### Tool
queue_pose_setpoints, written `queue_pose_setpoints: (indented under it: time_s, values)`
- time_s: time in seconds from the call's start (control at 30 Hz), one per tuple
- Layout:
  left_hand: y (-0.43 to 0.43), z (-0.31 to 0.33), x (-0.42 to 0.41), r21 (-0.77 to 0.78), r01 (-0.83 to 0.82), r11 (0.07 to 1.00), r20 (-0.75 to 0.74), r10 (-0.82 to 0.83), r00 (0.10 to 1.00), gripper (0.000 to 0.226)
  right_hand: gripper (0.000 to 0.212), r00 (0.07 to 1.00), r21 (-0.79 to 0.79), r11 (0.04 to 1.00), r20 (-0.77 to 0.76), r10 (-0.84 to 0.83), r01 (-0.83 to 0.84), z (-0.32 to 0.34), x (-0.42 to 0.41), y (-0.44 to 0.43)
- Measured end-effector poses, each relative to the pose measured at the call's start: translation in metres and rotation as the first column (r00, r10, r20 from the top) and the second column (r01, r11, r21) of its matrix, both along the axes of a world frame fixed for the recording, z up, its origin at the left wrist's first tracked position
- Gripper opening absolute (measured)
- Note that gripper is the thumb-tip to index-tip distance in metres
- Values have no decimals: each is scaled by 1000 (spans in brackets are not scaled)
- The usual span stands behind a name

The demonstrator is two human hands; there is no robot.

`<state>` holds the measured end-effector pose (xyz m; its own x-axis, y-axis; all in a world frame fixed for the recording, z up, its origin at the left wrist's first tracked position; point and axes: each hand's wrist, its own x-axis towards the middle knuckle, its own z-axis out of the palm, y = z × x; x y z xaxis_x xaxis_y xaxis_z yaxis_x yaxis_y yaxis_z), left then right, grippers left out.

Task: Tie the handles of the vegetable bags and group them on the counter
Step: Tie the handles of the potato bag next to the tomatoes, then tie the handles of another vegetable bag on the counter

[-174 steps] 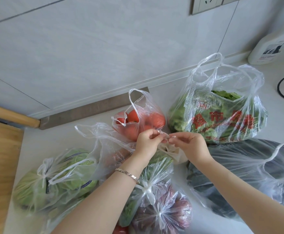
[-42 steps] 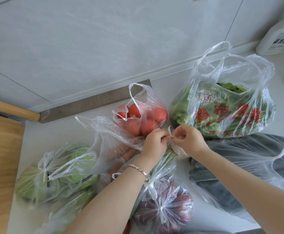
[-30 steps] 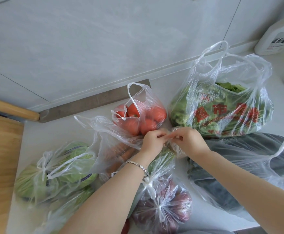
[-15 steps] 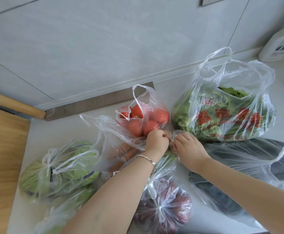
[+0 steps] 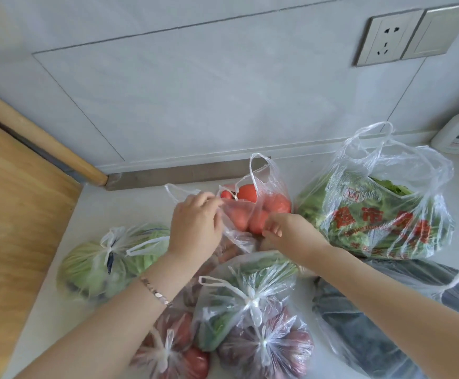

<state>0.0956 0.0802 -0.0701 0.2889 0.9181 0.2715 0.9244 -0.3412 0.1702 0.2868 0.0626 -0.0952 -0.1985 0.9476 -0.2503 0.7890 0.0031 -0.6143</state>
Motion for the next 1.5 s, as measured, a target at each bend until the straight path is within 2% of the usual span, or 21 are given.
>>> queue_pose_setpoints:
  time_s: [0.1,0.17,0.23,0.27,0.3,0.33,0.4,0.47,0.5,0.53,0.6,0.67,0.73,0.8,0.87,0.93,1.0,1.13,1.2,1.37,1.5]
  values:
    - [-6,9,-43,-321,-299,899,-387,164,907,51,28,992,42,993,-51,113,-111,18,-46,17]
    - [-11,10,-69,-477,-371,796,-440,150,886,61,33,993,26,992,2,121,-121,18,-81,30]
    - [-18,6,-87,-569,-329,754,-341,148,928,47,52,993,-13,996,81,85,-85,12,-111,43]
    - [-22,5,-93,-568,-305,764,-308,146,940,28,63,990,-39,997,125,68,-64,8,-122,48]
    - [-26,5,-97,-549,-292,783,-295,145,944,20,70,987,-67,997,158,40,-30,4,-131,54]
    - [-29,4,-101,-542,-274,794,-272,142,952,30,74,986,-98,995,165,6,11,1,-139,57]
    - [-32,5,-114,-588,-193,786,-137,138,981,38,60,990,-157,983,115,-77,95,-2,-150,62]
    - [-30,7,-127,-691,-67,720,159,241,957,35,29,987,-176,973,-38,-157,148,-4,-153,60]
    - [-29,9,-131,-727,4,687,330,344,879,25,28,975,-176,970,-118,-188,166,-4,-149,56]
    - [-26,10,-137,-760,72,646,471,470,747,9,30,956,-175,966,-192,-222,189,-5,-145,50]
    - [-23,8,-141,-773,243,586,626,639,447,15,30,894,-149,952,-330,-302,266,-4,-132,36]
    - [-21,7,-140,-686,456,567,673,732,102,24,29,806,-148,927,-459,-374,346,4,-119,18]
    - [-20,6,-134,-581,551,599,630,760,-162,37,38,749,-186,908,-516,-415,375,12,-110,1]
    - [-19,7,-127,-510,531,677,620,717,-318,25,58,718,-198,909,-561,-411,366,15,-106,-13]
    - [-18,6,-120,-450,518,727,644,666,-376,28,67,684,-174,915,-618,-388,363,13,-107,-22]
    - [-21,6,-114,-450,493,744,731,624,-274,42,55,593,-183,906,-704,-392,382,8,-110,-24]
    - [-25,5,-106,-485,443,754,812,576,-93,43,50,567,-197,890,-709,-419,412,3,-111,-23]
    - [-37,10,-98,-459,246,854,881,403,247,32,40,686,-170,904,-601,-410,391,-11,-114,-25]
    - [-39,18,-97,-377,191,906,889,296,350,32,36,735,-166,929,-573,-364,331,-11,-117,-24]
    - [-44,34,-90,-355,300,885,853,176,492,28,23,788,-116,987,-595,-160,113,0,-139,-17]
    - [-33,36,-83,-402,356,844,872,233,432,27,26,748,-207,968,-663,-33,-141,-5,-155,-27]
